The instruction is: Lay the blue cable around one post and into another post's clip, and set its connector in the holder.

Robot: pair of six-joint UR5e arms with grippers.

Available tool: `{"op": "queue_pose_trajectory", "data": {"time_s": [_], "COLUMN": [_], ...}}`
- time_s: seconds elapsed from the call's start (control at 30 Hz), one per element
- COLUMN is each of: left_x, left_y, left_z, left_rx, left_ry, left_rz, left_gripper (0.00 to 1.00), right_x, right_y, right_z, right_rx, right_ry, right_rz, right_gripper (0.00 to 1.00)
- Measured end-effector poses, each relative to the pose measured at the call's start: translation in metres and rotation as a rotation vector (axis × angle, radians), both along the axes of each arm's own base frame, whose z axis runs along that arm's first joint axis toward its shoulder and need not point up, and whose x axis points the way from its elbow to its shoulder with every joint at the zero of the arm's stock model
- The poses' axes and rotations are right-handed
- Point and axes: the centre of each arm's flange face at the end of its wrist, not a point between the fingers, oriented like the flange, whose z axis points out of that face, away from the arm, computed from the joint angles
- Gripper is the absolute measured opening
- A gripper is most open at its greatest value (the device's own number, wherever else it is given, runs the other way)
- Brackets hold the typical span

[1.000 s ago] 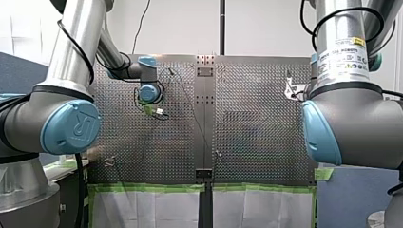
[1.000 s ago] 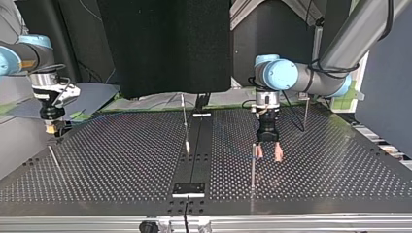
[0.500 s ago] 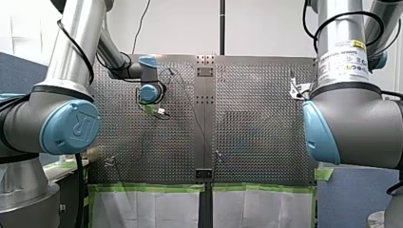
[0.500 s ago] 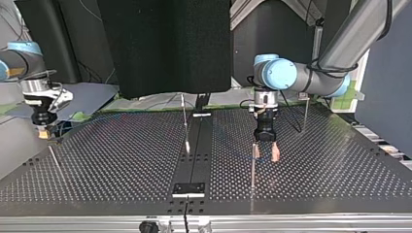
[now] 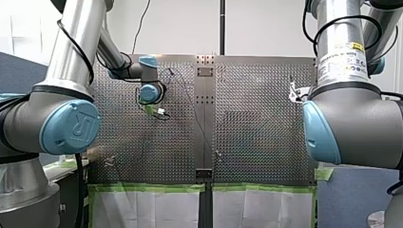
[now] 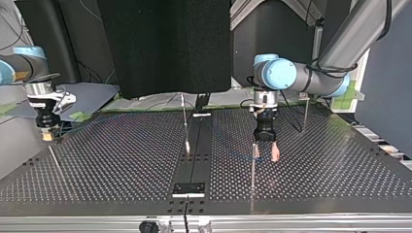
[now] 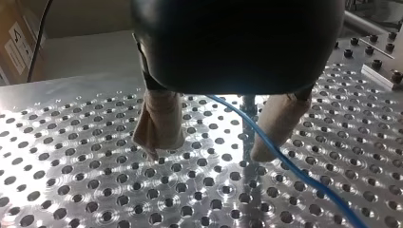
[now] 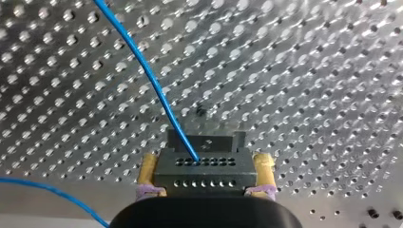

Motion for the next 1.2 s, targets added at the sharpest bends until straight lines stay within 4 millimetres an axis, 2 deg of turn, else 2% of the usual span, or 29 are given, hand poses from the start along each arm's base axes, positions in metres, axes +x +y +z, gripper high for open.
{"op": "queue_pose_trajectory", "data": {"time_s": [0.53, 1.0, 1.2], "left_x": [0.001, 0.001, 0.001], "left_y": [0.002, 0.002, 0.002], "left_z": [0.0, 0.0, 0.0], "left_rx": [0.006, 0.006, 0.006], "left_ry": [0.0, 0.0, 0.001], "left_rz": [0.007, 0.007, 0.007], "left_gripper": [1.0, 1.0, 1.0], "right_x": [-0.006, -0.01, -0.009], "right_y": [0.0, -0.005, -0.01], "right_z": [0.003, 0.004, -0.005], "right_rx": [0.062, 0.051, 0.073], "right_ry": [-0.079, -0.075, -0.061], "right_rz": [0.005, 0.019, 0.027], "right_gripper": [0.19, 0.19, 0.19]}}
